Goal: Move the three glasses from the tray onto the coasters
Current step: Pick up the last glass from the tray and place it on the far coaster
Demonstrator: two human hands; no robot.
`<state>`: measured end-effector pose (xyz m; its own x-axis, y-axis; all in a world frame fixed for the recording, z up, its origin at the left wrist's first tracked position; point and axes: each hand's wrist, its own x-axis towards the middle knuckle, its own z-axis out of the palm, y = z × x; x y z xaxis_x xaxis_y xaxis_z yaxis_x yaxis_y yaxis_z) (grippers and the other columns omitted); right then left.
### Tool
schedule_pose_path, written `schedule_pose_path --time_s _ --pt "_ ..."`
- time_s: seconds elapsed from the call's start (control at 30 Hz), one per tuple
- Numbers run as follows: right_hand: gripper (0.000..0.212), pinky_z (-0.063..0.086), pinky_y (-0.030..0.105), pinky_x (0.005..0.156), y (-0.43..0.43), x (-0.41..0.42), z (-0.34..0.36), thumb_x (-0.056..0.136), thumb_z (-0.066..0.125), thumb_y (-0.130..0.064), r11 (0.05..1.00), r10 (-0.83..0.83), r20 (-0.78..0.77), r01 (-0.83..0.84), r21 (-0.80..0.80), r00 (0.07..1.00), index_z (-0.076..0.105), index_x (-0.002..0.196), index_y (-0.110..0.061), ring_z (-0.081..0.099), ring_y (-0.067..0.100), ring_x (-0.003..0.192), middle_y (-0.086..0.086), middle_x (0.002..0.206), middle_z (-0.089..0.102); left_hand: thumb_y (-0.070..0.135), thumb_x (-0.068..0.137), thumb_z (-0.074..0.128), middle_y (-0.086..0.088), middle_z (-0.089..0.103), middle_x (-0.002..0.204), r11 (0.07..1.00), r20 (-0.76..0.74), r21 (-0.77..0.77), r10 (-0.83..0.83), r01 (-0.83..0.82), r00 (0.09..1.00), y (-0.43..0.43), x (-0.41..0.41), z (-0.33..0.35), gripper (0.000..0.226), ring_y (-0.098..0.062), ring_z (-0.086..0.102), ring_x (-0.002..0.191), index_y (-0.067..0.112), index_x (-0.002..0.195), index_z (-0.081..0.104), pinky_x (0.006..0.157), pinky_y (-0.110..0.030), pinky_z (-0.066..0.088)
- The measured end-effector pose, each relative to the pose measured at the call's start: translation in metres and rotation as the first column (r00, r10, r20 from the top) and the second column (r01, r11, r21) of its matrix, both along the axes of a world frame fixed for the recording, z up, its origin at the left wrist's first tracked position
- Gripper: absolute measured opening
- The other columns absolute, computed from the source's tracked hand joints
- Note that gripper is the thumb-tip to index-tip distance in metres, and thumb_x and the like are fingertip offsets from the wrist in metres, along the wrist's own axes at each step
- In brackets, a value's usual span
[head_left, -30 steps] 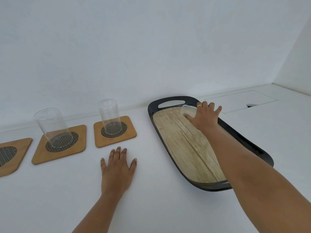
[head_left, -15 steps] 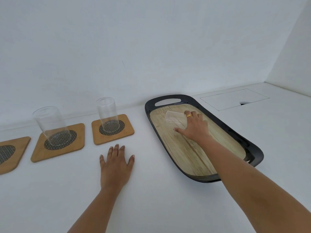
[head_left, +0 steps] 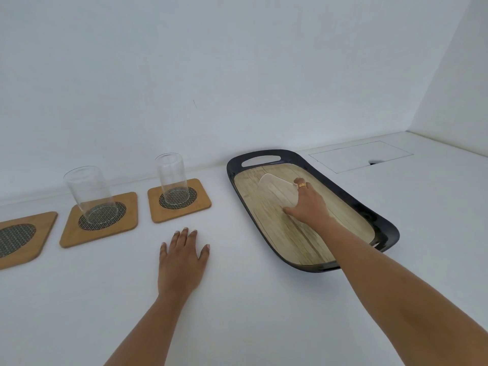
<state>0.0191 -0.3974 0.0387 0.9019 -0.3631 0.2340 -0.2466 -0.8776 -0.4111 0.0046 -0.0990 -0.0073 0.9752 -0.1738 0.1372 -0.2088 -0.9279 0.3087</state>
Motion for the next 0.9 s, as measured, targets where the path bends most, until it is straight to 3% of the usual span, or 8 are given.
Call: schedule_pose_path --time_s 0.27,0.43,0.53,0.67,0.77,0.9 --pt "0.075 0.04 0.03 0.082 0.015 -0.014 0.009 0.062 0.085 -0.028 0.936 -0.119 0.179 0.05 0.347 0.977 0.042 0.12 -0.007 0.051 0.03 0.111 0.016 0.12 0.053 0.044 0.097 0.033 0.002 0.024 0.157 1.0 0.01 -0.021 -0.018 0.018 1.0 0.009 -0.011 -0.003 0.055 -0.014 0.016 0.146 0.021 0.146 0.028 0.12 -0.038 0.012" --pt "0.07 0.039 0.031 0.096 0.037 -0.026 0.017 0.068 0.081 -0.018 0.886 -0.11 0.323 -0.055 0.461 0.94 0.044 0.127 -0.015 0.042 0.03 0.119 0.014 0.129 0.034 0.044 0.097 0.034 0.002 0.026 0.156 1.0 0.017 -0.029 -0.006 0.007 1.0 0.014 -0.019 -0.002 0.053 -0.016 0.016 0.146 0.022 0.145 0.03 0.12 -0.038 0.013" --pt "0.071 0.039 0.034 0.101 0.047 -0.031 0.026 0.069 0.08 -0.017 0.861 -0.136 0.381 -0.081 0.502 0.914 0.043 0.13 -0.019 0.04 0.03 0.121 0.014 0.129 0.033 0.043 0.097 0.034 0.003 0.026 0.156 0.999 0.015 -0.031 0.012 -0.011 1.0 0.018 -0.024 0.0 0.052 -0.017 0.015 0.146 0.022 0.145 0.031 0.12 -0.037 0.013" --pt "0.086 0.043 0.036 0.095 0.057 -0.035 0.041 0.064 0.085 -0.016 0.76 -0.234 0.411 -0.098 0.642 0.881 0.036 0.136 -0.015 0.047 0.023 0.113 0.008 0.123 0.045 0.043 0.097 0.034 0.002 0.026 0.156 0.999 0.006 -0.045 0.024 -0.023 1.0 0.026 -0.032 0.001 0.052 -0.018 0.015 0.146 0.022 0.145 0.03 0.12 -0.038 0.013" --pt "0.074 0.041 0.03 0.083 0.066 -0.036 0.047 0.059 0.087 -0.018 0.666 -0.288 0.395 -0.113 0.737 0.873 0.045 0.121 -0.015 0.05 0.018 0.11 -0.003 0.11 0.049 0.044 0.097 0.033 0.003 0.024 0.156 0.999 0.003 -0.032 0.032 -0.032 0.999 0.034 -0.04 0.001 0.052 -0.017 0.014 0.146 0.024 0.145 0.029 0.12 -0.037 0.012" --pt "0.062 0.038 0.028 0.08 0.083 -0.041 0.051 0.06 0.086 -0.016 0.507 -0.294 0.392 -0.206 0.837 0.872 0.044 0.105 -0.023 0.051 0.014 0.102 -0.006 0.108 0.047 0.044 0.097 0.033 0.004 0.025 0.156 0.998 0.007 -0.032 0.047 -0.047 0.999 0.046 -0.05 0.001 0.052 -0.016 0.016 0.146 0.025 0.145 0.029 0.119 -0.035 0.014"
